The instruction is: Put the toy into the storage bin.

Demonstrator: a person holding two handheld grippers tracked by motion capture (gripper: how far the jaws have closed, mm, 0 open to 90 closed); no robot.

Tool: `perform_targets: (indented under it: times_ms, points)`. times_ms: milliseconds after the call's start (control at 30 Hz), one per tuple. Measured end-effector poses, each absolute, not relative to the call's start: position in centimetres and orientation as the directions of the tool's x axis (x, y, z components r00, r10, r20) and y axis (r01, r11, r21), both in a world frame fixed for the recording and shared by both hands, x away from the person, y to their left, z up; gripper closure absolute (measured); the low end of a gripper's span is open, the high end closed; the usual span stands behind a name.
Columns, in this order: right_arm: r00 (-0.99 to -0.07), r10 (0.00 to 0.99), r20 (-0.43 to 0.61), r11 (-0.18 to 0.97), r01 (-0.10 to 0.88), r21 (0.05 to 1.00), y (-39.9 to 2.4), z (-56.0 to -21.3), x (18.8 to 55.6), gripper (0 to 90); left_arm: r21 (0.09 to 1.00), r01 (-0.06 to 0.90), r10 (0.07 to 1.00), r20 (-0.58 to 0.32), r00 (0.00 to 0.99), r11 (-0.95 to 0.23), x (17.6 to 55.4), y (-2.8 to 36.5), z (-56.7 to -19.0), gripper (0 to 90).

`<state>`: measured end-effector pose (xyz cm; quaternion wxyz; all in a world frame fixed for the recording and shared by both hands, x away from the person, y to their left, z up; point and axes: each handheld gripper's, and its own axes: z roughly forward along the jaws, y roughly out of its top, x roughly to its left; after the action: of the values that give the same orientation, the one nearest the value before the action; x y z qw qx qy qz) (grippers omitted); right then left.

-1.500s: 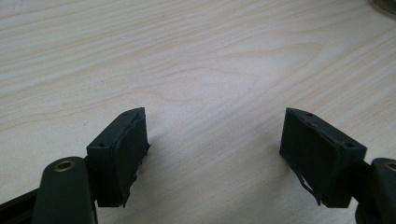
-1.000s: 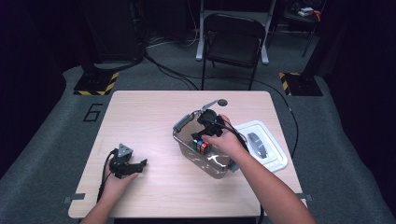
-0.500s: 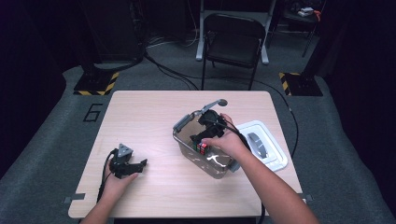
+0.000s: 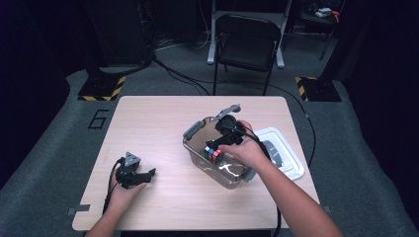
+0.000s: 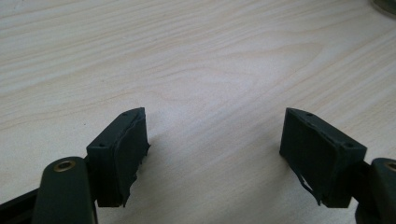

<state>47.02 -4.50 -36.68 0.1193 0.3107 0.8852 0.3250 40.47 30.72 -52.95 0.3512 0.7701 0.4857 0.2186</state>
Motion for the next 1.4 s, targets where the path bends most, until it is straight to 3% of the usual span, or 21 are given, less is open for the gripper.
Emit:
perform_targets:
  times_ms: [200, 1000, 1400]
  points:
    - [-0.771, 0.637, -0.02, 0.591, 0.471, 0.655, -5.6, -35.7, 46.5, 38.3, 0.753, 0.595, 0.902, -0.005, 0.432, -0.281, 40.5, 30.7, -53.0, 22.9]
    - [-0.76, 0.648, -0.055, 0.588, 0.453, 0.67, -9.6, -34.1, 45.2, 41.7, 0.753, 0.595, 0.903, -0.005, 0.43, -0.279, 40.5, 30.7, -53.0, 22.9]
    - [-0.71, 0.702, -0.054, 0.549, 0.492, 0.676, -12.6, -33.9, 45.3, 43.1, 0.754, 0.595, 0.903, -0.005, 0.43, -0.279, 40.4, 30.7, -53.0, 22.9]
